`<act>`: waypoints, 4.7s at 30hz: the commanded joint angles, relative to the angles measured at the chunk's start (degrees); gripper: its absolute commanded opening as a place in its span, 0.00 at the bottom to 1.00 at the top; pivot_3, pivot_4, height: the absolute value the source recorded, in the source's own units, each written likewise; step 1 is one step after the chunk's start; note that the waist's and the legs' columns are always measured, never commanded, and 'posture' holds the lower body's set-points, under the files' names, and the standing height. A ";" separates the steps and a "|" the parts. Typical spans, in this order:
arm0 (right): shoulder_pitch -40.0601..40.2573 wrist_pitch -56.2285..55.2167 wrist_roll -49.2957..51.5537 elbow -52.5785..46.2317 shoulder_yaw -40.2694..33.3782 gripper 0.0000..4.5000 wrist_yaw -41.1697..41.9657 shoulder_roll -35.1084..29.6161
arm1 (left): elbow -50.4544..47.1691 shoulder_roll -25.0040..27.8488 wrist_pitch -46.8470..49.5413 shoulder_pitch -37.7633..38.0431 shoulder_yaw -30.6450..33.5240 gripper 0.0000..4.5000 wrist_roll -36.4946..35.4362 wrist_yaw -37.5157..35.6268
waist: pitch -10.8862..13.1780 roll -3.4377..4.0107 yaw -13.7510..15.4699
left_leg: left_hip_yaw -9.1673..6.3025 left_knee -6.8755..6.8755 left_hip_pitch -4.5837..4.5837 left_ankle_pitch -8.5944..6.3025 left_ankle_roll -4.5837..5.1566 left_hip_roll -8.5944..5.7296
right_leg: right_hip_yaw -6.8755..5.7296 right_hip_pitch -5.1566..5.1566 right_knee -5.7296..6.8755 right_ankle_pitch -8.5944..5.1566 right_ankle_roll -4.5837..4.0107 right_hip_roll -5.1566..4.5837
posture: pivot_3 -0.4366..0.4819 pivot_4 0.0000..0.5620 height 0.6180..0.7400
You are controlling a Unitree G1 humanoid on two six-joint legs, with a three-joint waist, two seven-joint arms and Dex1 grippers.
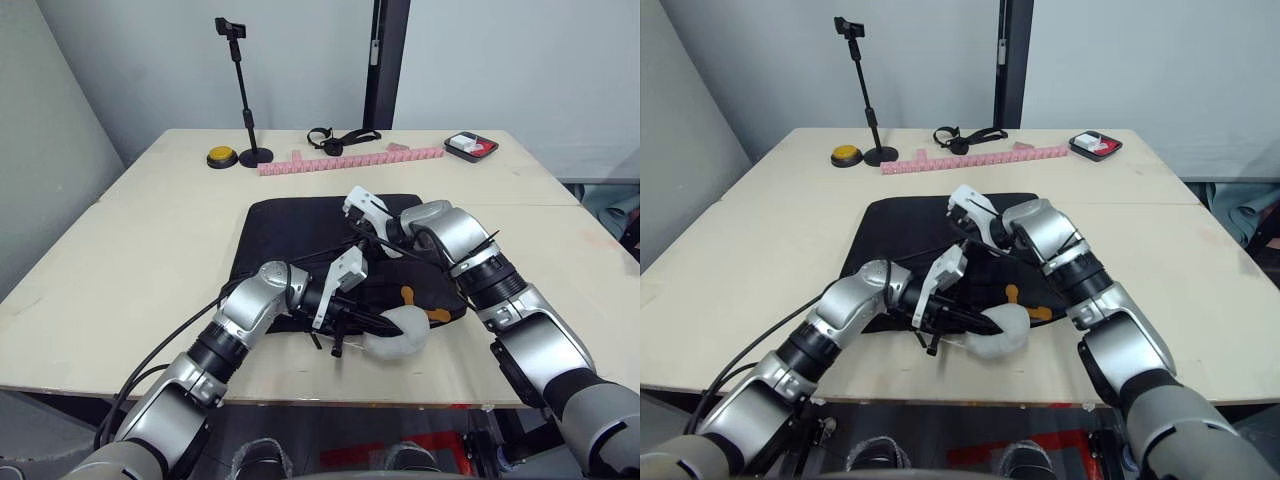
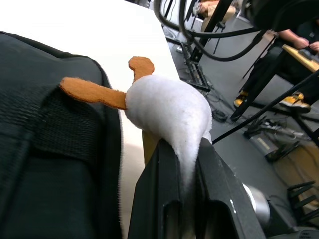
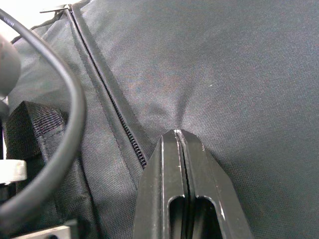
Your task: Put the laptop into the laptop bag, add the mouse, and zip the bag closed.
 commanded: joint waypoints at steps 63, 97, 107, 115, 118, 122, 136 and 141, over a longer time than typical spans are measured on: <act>34.96 5.39 31.96 -40.71 -45.87 0.00 6.87 -36.37 | -25.46 38.83 5.35 18.02 37.96 0.79 -18.01 0.17 | 1.41 0.09 1.96 | 0.18 -0.15 -0.52 -0.04 -0.16 0.42 | 0.01 -0.60 -0.25 -0.01 0.00 0.40 | 0.48 0.27 0.94; 38.81 11.29 52.26 -56.77 -33.37 0.99 -14.84 -41.40 | 39.65 4.55 -34.81 -17.07 10.48 0.00 12.21 -15.19 | 1.38 0.10 3.76 | 0.07 0.49 -0.39 -0.04 0.02 0.31 | 0.08 -0.17 0.18 0.05 0.00 0.21 | 0.48 0.27 0.94; 31.05 4.92 37.70 -53.85 -11.86 0.99 -9.09 -38.89 | 44.29 4.46 -39.31 -18.27 11.39 0.00 14.66 -14.81 | 1.38 0.10 3.99 | 0.01 0.60 -0.38 -0.04 0.04 0.16 | 0.06 -0.16 0.30 0.08 0.02 0.03 | 0.48 0.27 0.94; 26.03 -0.79 21.90 -45.87 3.42 0.99 -5.08 -35.24 | 44.74 4.28 -41.21 -17.44 11.96 0.00 15.84 -14.91 | 1.37 0.09 3.77 | 0.02 0.63 -0.46 -0.01 0.15 0.00 | 0.01 -0.16 0.34 0.08 0.03 -0.22 | 0.48 0.27 0.94; 25.98 -1.84 18.05 -44.88 5.87 0.99 -4.16 -35.11 | 45.21 4.18 -42.17 -17.29 11.85 0.00 16.35 -14.72 | 1.37 0.09 3.80 | 0.02 0.64 -0.49 -0.01 0.19 -0.02 | 0.00 -0.16 0.33 0.08 0.03 -0.24 | 0.48 0.27 0.94; 26.25 -1.63 15.19 -43.73 6.83 0.87 -3.98 -34.30 | 45.73 3.89 -42.76 -17.22 11.89 0.00 16.66 -14.33 | 1.37 0.09 3.78 | 0.02 0.64 -0.49 -0.01 0.19 -0.02 | 0.00 -0.16 0.33 0.08 0.03 -0.24 | 0.48 0.27 0.94; 34.39 1.85 21.40 -51.02 -4.33 0.00 -1.01 -37.55 | 47.76 3.05 -46.38 -16.59 11.33 0.00 19.45 -13.24 | 1.37 0.08 4.16 | 0.04 0.63 -0.47 -0.02 0.27 -0.06 | 0.00 -0.12 0.26 0.08 0.03 -0.32 | 0.48 0.27 0.94; 39.95 4.19 26.33 -55.05 -12.72 0.00 -1.66 -38.94 | 48.20 2.92 -46.90 -16.11 11.12 0.00 19.75 -13.35 | 1.36 0.08 4.45 | 0.08 0.63 -0.47 -0.03 0.29 -0.07 | 0.02 -0.12 0.23 0.07 0.03 -0.35 | 0.48 0.27 0.94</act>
